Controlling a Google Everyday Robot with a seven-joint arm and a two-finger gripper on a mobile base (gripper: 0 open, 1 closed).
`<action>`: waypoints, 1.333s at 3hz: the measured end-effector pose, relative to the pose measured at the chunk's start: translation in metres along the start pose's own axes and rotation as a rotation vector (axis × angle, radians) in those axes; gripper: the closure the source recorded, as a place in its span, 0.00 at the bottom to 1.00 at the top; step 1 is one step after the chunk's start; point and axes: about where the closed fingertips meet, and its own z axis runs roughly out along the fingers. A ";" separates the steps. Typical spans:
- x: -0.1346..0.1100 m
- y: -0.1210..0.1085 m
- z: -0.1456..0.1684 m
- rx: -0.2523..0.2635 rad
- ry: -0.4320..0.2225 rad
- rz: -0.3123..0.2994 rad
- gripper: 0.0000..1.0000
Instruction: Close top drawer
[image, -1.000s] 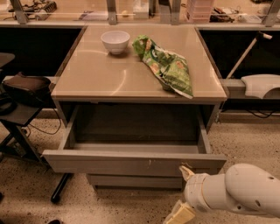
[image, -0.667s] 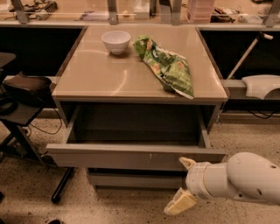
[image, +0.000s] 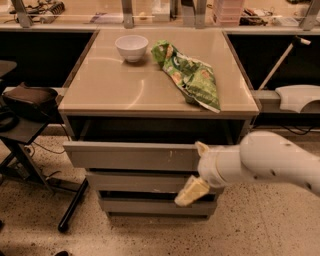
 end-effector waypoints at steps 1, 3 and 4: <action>-0.043 -0.008 0.013 -0.012 -0.031 -0.052 0.00; -0.017 0.003 -0.005 0.038 -0.034 0.015 0.00; 0.016 0.020 -0.019 0.066 -0.041 0.113 0.00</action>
Offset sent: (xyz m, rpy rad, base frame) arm 0.0232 0.0349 0.0199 0.0117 -0.0341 0.0478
